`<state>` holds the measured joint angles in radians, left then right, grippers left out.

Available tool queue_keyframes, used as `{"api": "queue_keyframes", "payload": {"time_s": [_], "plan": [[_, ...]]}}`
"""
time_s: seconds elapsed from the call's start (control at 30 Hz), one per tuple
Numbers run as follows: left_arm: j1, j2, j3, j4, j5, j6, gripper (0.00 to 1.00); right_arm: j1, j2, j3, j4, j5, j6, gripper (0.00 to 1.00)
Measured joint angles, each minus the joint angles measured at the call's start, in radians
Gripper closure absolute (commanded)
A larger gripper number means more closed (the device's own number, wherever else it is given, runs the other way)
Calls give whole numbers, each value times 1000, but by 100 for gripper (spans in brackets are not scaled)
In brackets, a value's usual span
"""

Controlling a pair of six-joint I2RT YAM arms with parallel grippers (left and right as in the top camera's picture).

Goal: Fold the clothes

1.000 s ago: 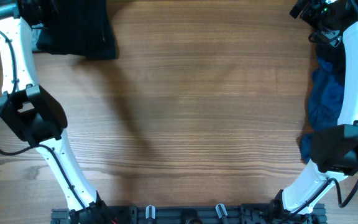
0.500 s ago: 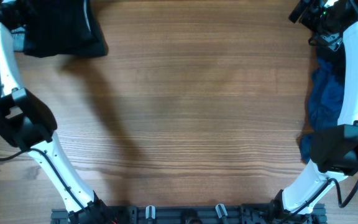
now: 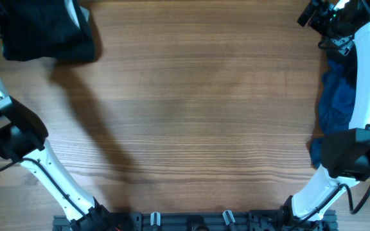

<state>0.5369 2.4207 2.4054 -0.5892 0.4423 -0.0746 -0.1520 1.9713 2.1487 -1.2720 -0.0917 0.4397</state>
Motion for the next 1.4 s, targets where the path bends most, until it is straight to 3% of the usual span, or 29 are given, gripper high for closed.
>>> {"api": "queue_keyframes", "payload": {"time_s": [0.07, 0.1, 0.2, 0.23, 0.27, 0.63, 0.9, 0.93, 1.03, 1.07, 1.13, 1.17, 1.4], "plan": [[12, 0, 0, 23, 0, -1, 85, 0, 0, 0, -8, -7, 0, 0], [16, 0, 0, 31, 0, -3, 75, 0, 0, 0, -11, -11, 0, 0], [26, 0, 0, 60, -3, -3, 30, 0, 0, 0, -18, -21, 0, 0], [28, 0, 0, 66, -8, -8, 9, 0, 0, 0, -22, -24, 0, 0], [29, 0, 0, 71, -14, -11, 0, 0, 0, 0, -26, -25, 0, 0], [34, 0, 0, 64, -60, -65, 0, 0, 0, 0, -42, -62, 0, 0], [33, 0, 2, -185, -3, -172, 0, 0, 0, 0, -79, -69, 0, 0], [33, 0, 2, -214, -3, -175, 0, 0, 0, 0, -78, -69, 0, 0], [33, 0, 2, -280, -3, -182, 18, 0, 0, 0, -69, -70, 0, 0], [32, 0, 2, -286, -3, -184, 45, 0, 0, 0, -59, -70, 0, 0], [31, 0, 2, -280, -3, -177, 84, 0, 0, 0, -43, -70, 0, 0], [29, 0, 2, -269, -3, -173, 96, 0, 0, 0, -34, -71, 0, 0], [-3, 0, 2, 59, -6, -210, 96, 0, 0, 0, -23, -74, 0, 0]]}}
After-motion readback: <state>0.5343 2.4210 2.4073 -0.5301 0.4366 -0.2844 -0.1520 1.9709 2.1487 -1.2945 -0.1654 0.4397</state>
